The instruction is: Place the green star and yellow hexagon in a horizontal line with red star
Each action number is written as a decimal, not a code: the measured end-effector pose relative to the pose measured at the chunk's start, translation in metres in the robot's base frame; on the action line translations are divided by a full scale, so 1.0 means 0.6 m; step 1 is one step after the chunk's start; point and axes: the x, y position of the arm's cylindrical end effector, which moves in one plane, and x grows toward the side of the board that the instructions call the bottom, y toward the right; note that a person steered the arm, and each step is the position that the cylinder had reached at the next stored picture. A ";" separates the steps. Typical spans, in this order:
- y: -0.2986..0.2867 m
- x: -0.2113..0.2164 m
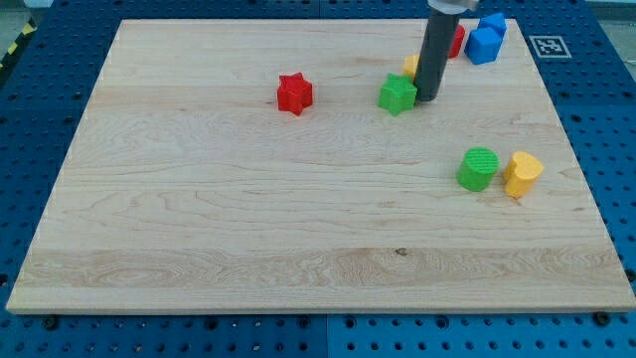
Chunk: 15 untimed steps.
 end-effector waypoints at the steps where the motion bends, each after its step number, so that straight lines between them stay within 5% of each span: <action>1: -0.057 0.000; 4: -0.071 -0.010; 7: -0.063 -0.132; 15: 0.030 -0.058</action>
